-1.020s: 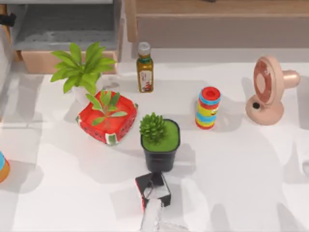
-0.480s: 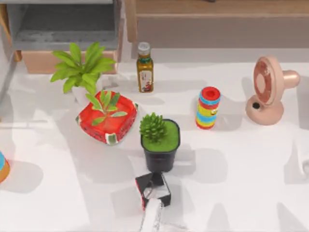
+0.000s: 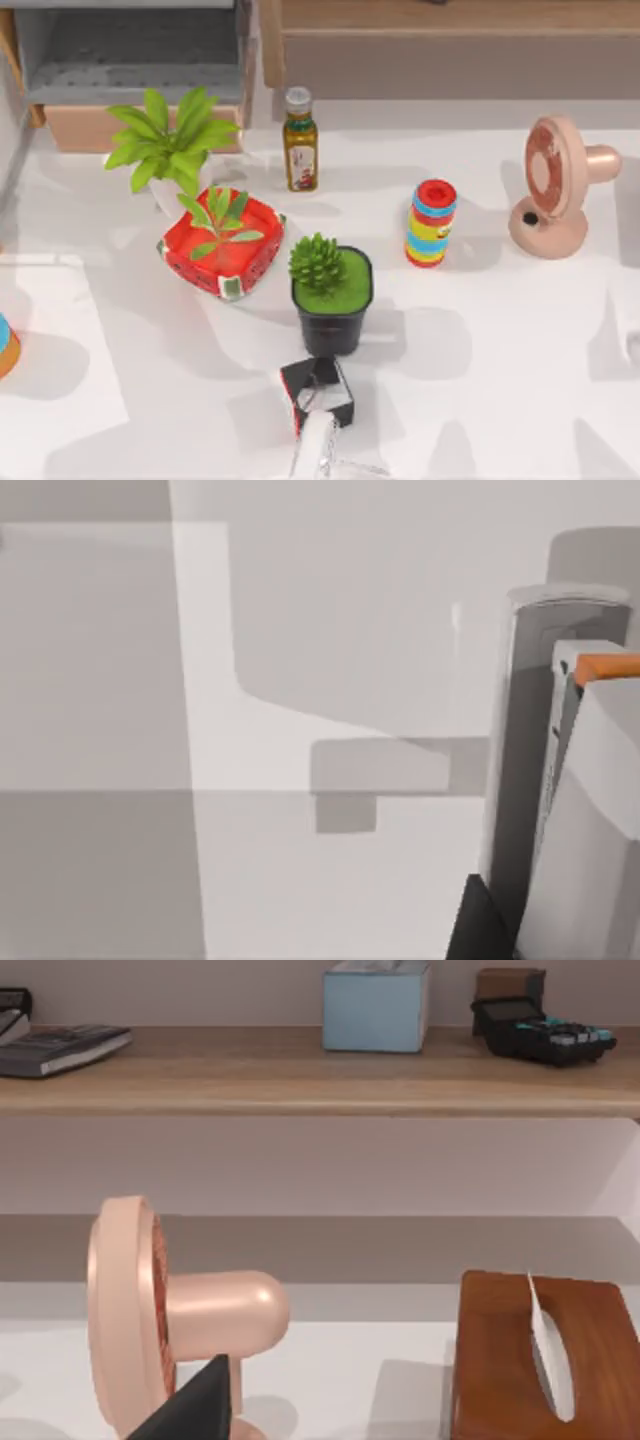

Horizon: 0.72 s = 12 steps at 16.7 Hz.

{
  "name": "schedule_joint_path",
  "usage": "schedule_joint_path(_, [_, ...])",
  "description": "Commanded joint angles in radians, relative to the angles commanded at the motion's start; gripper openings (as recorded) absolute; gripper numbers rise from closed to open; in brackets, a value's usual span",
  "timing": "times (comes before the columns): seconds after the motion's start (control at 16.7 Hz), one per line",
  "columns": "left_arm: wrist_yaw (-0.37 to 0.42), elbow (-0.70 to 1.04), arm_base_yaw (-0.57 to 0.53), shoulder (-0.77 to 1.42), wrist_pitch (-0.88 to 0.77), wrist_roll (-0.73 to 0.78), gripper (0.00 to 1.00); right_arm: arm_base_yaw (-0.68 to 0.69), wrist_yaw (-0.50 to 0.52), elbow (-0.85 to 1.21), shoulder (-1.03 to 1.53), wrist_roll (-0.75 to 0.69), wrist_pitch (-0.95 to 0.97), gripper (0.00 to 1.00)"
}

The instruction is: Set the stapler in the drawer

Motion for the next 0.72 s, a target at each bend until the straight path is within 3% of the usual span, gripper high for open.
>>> schedule_joint_path(0.72, [0.0,-0.066,0.0,-0.014,0.052,0.0,0.0,0.0,0.0,0.0,0.0,0.0,0.0,1.0])
